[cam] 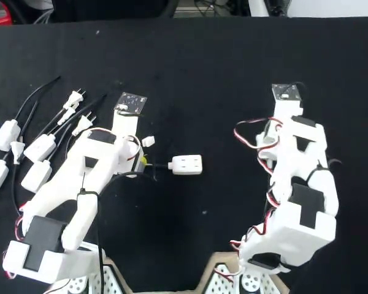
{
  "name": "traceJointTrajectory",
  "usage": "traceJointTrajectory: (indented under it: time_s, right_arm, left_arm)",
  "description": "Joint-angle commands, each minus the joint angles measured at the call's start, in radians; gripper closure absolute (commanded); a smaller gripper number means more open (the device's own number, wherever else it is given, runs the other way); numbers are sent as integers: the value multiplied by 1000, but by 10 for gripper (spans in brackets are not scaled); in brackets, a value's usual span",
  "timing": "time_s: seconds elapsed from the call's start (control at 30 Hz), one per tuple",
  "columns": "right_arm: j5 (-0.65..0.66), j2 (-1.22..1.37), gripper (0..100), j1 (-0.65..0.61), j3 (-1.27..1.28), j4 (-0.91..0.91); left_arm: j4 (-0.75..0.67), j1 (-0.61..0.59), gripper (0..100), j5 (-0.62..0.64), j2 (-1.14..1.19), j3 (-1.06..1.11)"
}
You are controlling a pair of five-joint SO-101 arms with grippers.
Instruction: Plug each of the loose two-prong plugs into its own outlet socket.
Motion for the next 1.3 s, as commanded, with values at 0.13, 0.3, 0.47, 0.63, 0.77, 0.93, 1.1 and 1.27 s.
traceJointTrajectory:
  time_s: [0.13, 0.3, 0.47, 0.63, 0.77, 0.93, 1.1, 1.27]
  right_arm:
    - [-18, -88, 988, -40, -8, 8]
    - [64, -87, 965, -55, -1, 5]
    - [69, -33, 864, -55, -4, 6]
    - [63, -44, 914, -52, 7, 15]
    - [63, -81, 918, -52, 35, 12]
    - [63, -156, 986, -52, 73, 20]
    - [49, -360, 988, -61, 173, 21]
    - [51, -621, 988, -206, 300, 21]
  left_arm:
    - [-6, 5, 798, 0, -25, -16]
    - [-5, 4, 798, 0, -25, -16]
    - [-5, 4, 798, 0, -25, -16]
    - [-5, 4, 798, 0, -25, -16]
    - [-5, 8, 798, 0, -25, -16]
    - [-5, 8, 798, 0, -25, -16]
    - [-6, 10, 798, 2, -25, -16]
    - [-12, 1, 798, 75, -26, -27]
